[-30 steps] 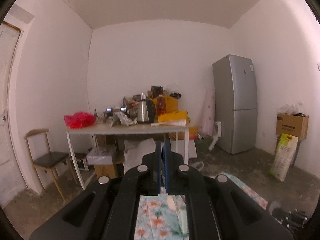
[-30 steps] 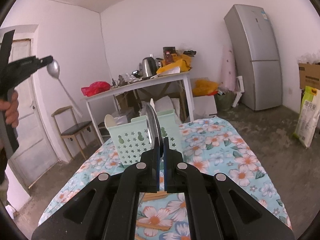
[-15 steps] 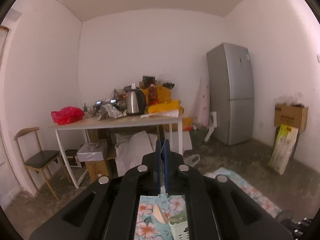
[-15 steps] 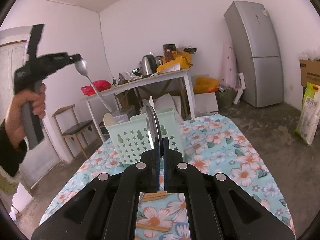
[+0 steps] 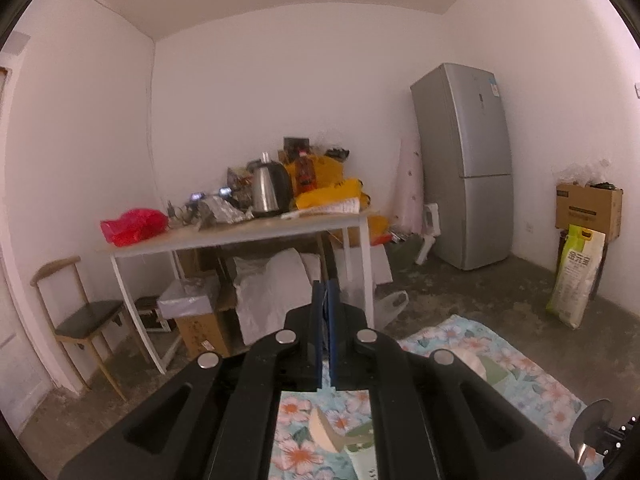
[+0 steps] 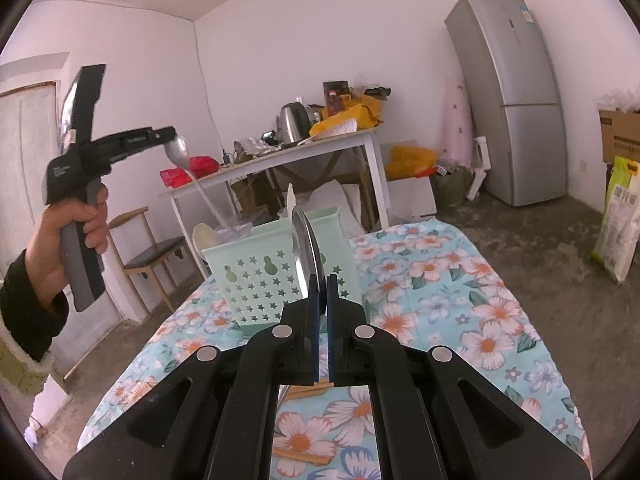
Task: Organize utensils
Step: 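Lower the left tool's metal spoon into the holder and open the left tool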
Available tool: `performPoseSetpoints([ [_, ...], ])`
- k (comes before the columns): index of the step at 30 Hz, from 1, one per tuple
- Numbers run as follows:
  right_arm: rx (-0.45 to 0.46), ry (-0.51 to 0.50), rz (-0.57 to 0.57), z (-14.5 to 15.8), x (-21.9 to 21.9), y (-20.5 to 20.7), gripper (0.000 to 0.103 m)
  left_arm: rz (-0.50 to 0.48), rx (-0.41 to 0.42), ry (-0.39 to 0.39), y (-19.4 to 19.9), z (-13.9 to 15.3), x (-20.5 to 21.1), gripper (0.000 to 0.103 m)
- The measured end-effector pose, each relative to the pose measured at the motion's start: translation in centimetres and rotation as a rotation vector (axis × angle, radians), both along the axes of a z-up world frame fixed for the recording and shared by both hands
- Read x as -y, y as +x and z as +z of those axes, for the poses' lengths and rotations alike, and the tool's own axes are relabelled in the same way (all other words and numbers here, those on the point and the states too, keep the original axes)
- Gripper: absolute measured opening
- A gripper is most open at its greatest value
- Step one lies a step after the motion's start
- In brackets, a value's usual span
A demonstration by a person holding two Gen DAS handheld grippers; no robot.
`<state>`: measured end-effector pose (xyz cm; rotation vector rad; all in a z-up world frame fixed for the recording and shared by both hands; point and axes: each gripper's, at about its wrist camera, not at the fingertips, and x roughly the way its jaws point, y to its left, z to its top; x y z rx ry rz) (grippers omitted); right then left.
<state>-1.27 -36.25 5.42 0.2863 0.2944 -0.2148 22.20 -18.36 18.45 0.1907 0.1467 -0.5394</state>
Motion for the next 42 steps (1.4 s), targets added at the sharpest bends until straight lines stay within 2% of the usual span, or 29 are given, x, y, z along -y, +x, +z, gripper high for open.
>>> performPoseSetpoints([
  [4,0.005,-0.005,0.003,0.0,-0.1,0.0,0.001,0.031,0.038,-0.014,-0.3,0.2,-0.5,0.002],
  [9,0.004,-0.015,0.005,0.1,-0.2,0.0,0.001,0.042,0.021,-0.024,0.2,0.0,-0.6,0.002],
  [14,0.005,-0.014,0.004,0.1,-0.2,0.0,0.001,0.042,0.019,0.052,0.5,-2.0,1.1,0.002],
  [16,0.004,-0.014,0.005,0.1,-0.2,0.0,0.001,0.032,-0.003,0.079,0.7,-3.0,1.7,0.002],
  [19,-0.001,-0.009,0.011,0.1,-0.2,-0.1,0.001,-0.001,-0.095,0.088,1.5,-4.7,2.2,0.003],
  [22,-0.01,-0.001,0.017,0.0,0.1,-0.3,0.001,-0.057,-0.226,0.049,2.5,-6.4,1.8,0.004],
  [25,-0.022,0.01,0.024,0.0,0.5,-0.6,0.001,-0.098,-0.318,-0.018,3.3,-7.0,0.9,0.007],
  [27,-0.03,0.024,0.031,-0.1,0.7,-0.7,0.001,-0.111,-0.37,-0.063,3.8,-7.3,0.2,0.014],
  [29,-0.038,0.033,0.035,-0.2,0.8,-0.9,0.001,-0.116,-0.403,-0.099,3.9,-7.4,-0.3,0.015],
  [37,-0.044,0.041,0.041,0.2,0.5,-1.3,0.001,-0.117,-0.432,-0.177,3.1,-7.2,-3.1,0.015],
  [40,-0.018,0.033,0.042,1.3,0.9,-1.0,0.001,-0.116,-0.428,-0.18,2.0,-7.1,-4.4,0.016],
  [42,0.01,0.023,0.043,2.5,1.4,-0.4,0.001,-0.103,-0.423,-0.158,1.0,-7.3,-5.0,0.021],
])
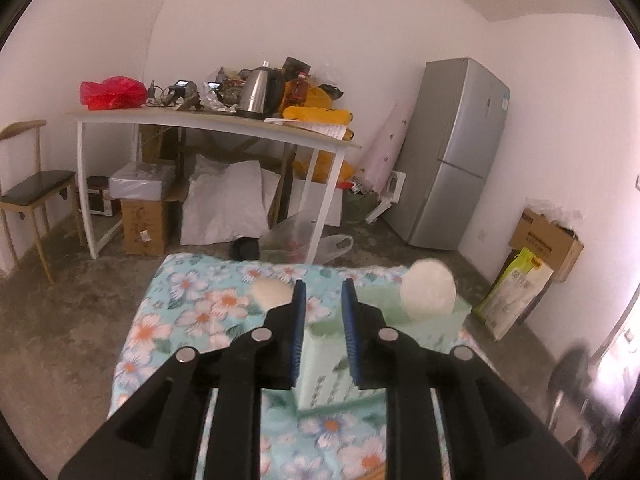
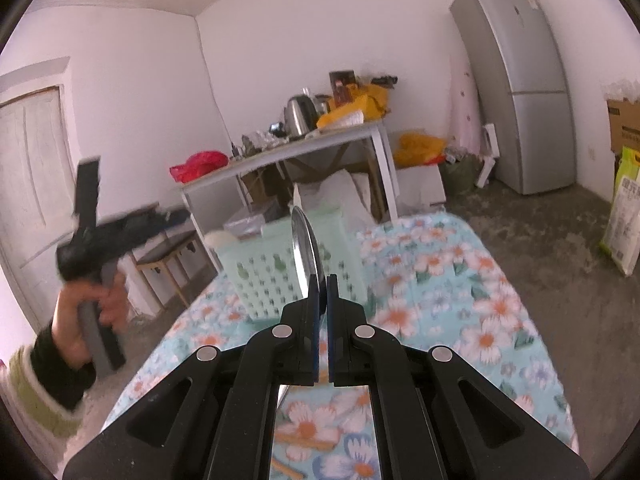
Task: Organize utensils
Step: 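Lower the left tool's metal spoon into the holder and open the left tool, then carry the right tool's metal spoon over the mint-green holder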
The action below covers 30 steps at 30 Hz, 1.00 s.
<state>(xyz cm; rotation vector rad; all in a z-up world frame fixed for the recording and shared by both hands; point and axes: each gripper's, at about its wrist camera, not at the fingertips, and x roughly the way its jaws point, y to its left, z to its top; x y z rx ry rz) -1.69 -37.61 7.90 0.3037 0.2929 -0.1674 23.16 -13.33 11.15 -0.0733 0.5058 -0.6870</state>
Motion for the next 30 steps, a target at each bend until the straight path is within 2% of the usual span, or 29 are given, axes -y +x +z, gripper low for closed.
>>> performPoseSetpoints([
  [4,0.09,-0.078,-0.017,3.7,0.9,2.1,0.001,-0.002,0.003,0.085,-2.9,-1.6,-1.5,0.027],
  [8,0.2,-0.159,-0.045,7.2,1.8,5.4,0.001,0.001,-0.017,0.117,-4.9,-3.7,-3.1,0.037],
  [13,0.271,-0.233,-0.085,8.8,2.8,10.4,0.001,0.006,-0.018,0.145,-6.9,-5.7,-4.8,0.043],
  [18,0.241,-0.287,-0.129,7.0,3.8,15.0,0.001,-0.008,-0.01,0.168,-8.1,-6.9,-5.4,0.045],
  [22,0.17,-0.253,-0.132,4.2,4.8,16.8,0.001,-0.027,-0.015,0.169,-8.4,-7.3,-5.7,0.045],
  [27,0.106,-0.235,-0.07,0.8,4.2,15.4,0.003,-0.031,-0.01,0.157,-8.4,-7.4,-6.0,0.046],
  [30,0.069,-0.23,-0.034,0.0,3.4,14.2,0.004,-0.026,-0.012,0.15,-8.4,-7.3,-6.2,0.046],
])
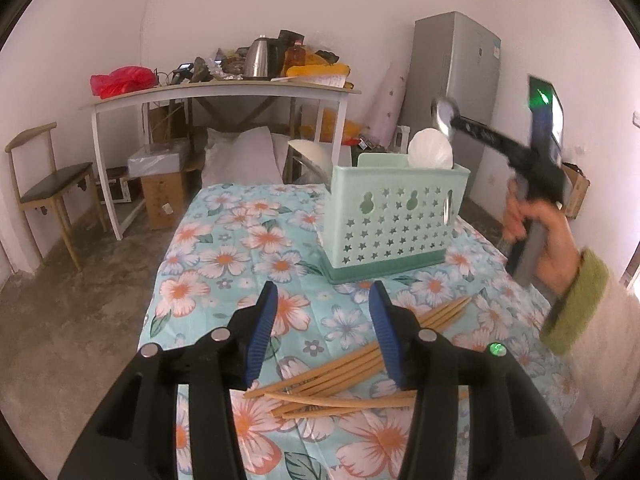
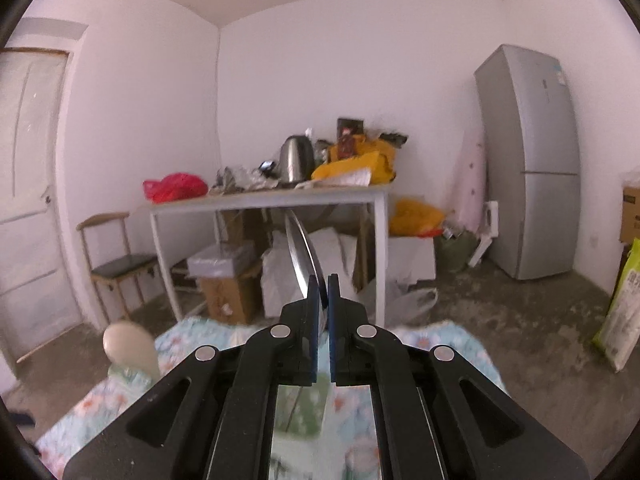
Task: Organize utensils
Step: 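Carry the right tool's metal spoon over the mint-green holder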
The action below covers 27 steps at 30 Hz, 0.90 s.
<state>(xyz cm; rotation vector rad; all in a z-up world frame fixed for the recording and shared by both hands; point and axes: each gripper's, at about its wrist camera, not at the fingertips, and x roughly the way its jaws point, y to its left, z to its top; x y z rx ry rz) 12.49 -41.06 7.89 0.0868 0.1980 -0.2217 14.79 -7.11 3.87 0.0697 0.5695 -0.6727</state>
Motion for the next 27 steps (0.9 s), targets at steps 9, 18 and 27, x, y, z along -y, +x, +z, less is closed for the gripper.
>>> performPoseSetpoints([
  [9,-0.039,0.036,0.001,-0.5,-0.4,-5.4,0.006,0.014,-0.042,-0.018,-0.3,-0.3,-0.4,0.048],
  [18,-0.074,0.125,0.025,0.9,0.4,-6.0,0.013,0.027,-0.036,-0.028,-0.9,0.1,-0.7,0.048],
  [27,-0.204,0.305,0.104,-0.9,-0.4,-8.4,0.034,0.014,-0.034,-0.086,0.2,3.4,-0.4,0.048],
])
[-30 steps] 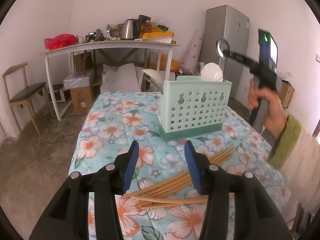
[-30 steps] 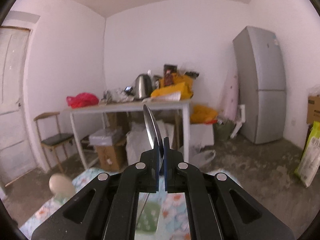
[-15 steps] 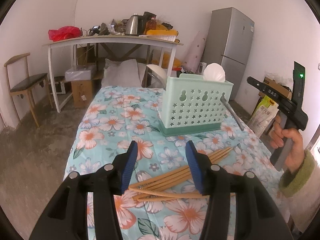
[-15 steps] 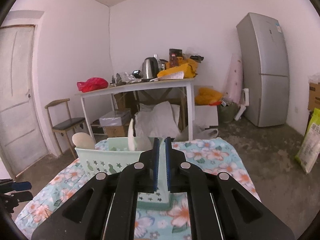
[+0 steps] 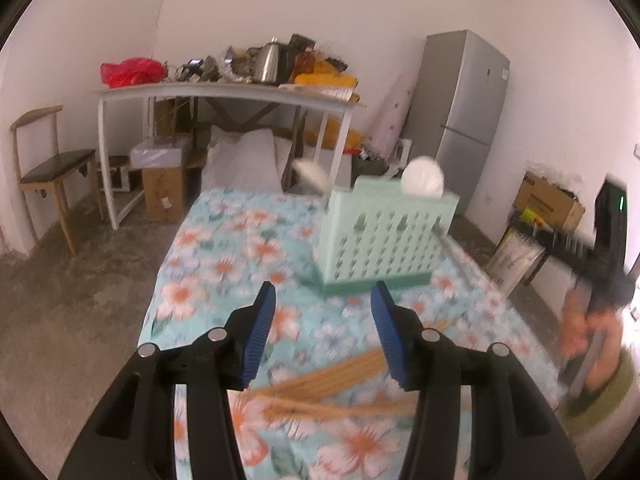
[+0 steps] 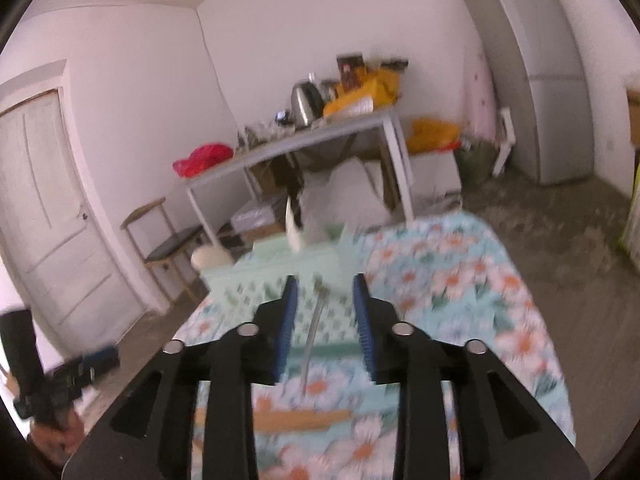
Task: Organize utensils
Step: 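Carry the right tool's metal spoon over the mint-green holder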
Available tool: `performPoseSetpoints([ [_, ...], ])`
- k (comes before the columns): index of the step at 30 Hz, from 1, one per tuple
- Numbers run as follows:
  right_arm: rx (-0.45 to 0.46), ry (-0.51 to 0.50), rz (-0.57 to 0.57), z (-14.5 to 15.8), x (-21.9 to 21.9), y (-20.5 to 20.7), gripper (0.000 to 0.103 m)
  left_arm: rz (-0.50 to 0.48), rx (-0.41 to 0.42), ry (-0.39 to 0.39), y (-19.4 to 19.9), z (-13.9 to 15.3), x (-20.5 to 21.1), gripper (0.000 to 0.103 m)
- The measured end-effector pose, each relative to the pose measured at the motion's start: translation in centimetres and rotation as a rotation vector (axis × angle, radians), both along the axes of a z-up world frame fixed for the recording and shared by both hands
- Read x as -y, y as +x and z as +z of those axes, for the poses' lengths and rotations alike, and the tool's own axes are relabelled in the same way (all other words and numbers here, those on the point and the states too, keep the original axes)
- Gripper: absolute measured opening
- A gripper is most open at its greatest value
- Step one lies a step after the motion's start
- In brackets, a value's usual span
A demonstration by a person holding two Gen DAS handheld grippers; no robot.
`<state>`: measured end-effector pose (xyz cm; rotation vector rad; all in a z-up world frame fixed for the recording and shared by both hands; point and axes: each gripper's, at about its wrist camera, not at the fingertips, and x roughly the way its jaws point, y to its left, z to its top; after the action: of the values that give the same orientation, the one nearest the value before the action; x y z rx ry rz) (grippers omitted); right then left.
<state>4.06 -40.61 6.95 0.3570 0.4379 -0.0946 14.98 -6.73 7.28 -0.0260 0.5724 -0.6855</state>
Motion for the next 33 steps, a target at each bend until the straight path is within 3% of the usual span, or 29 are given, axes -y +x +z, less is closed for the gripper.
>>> performPoseSetpoints([
  [4,-0.093,0.084,0.053,-2.1,-0.5,0.5,0.04,-0.031,0.023,-0.029,2.4,2.4,2.4,0.045],
  [6,-0.122,0.137,0.072,-3.0,-0.3,1.2,0.04,-0.062,0.023,-0.022,4.4,3.2,5.1,0.036],
  [10,-0.168,0.269,0.1,-4.9,0.9,3.0,0.043,-0.112,0.018,0.01,7.6,3.7,9.6,0.025],
  [14,-0.235,0.303,0.113,-6.7,1.3,4.8,0.042,-0.138,-0.007,0.066,10.6,3.1,13.5,0.015],
  [15,-0.25,0.308,0.119,-7.3,1.4,5.3,0.039,-0.139,-0.013,0.082,11.3,2.8,14.3,0.014],
  [19,-0.266,0.355,0.15,-8.8,1.9,6.0,0.008,-0.143,-0.057,0.12,13.1,1.8,16.4,0.01],
  [20,-0.263,0.363,0.156,-9.0,1.8,6.2,0.007,-0.14,-0.078,0.132,13.7,1.3,16.9,0.008],
  [25,-0.227,0.307,0.16,-8.8,1.0,6.6,0.005,-0.152,-0.097,0.159,14.3,0.0,18.3,0.006],
  [30,-0.207,0.132,0.084,-7.9,-0.4,7.1,0.005,-0.169,-0.084,0.182,14.8,0.1,19.3,0.002],
  [33,-0.201,-0.066,0.015,-7.2,-2.3,7.1,0.005,-0.19,-0.084,0.186,15.0,0.1,19.7,0.001],
])
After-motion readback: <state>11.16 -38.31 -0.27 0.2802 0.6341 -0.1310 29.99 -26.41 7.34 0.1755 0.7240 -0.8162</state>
